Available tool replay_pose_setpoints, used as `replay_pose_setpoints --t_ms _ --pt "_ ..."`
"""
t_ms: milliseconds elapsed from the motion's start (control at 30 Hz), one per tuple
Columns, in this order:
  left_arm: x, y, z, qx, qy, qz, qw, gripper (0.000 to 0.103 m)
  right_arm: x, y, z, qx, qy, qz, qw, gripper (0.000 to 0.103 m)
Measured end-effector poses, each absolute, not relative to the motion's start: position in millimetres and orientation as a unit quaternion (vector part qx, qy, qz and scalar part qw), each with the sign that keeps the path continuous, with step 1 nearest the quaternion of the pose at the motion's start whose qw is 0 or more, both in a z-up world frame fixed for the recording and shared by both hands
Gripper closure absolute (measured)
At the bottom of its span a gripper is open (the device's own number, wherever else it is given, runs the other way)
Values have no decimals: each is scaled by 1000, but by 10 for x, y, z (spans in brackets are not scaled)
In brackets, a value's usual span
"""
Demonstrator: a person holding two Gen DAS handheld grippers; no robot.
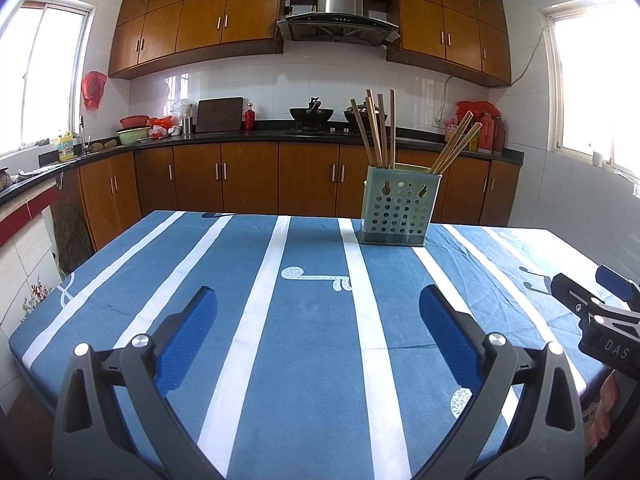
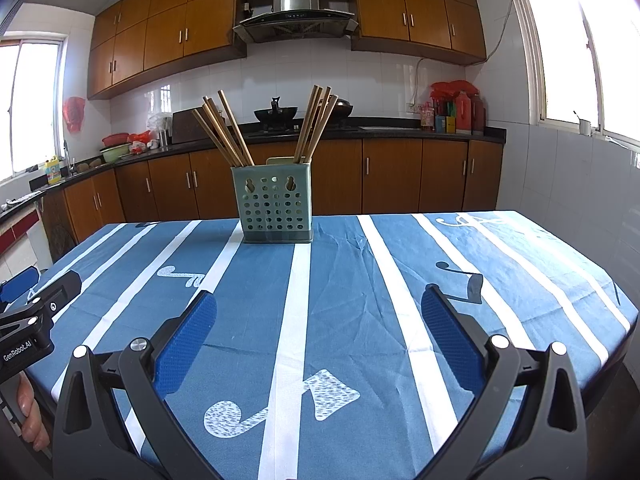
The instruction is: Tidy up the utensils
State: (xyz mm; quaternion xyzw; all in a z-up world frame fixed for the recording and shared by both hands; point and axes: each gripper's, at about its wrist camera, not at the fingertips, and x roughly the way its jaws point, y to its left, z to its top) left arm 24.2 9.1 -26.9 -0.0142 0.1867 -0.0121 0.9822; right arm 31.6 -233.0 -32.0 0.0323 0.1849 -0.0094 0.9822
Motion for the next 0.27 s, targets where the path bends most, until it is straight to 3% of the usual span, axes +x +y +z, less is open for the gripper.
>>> replay_pose_setpoints --t_ms 267 --pt "233 129 -266 -21 191 -9 981 4 309 -2314 -352 34 185 -11 982 2"
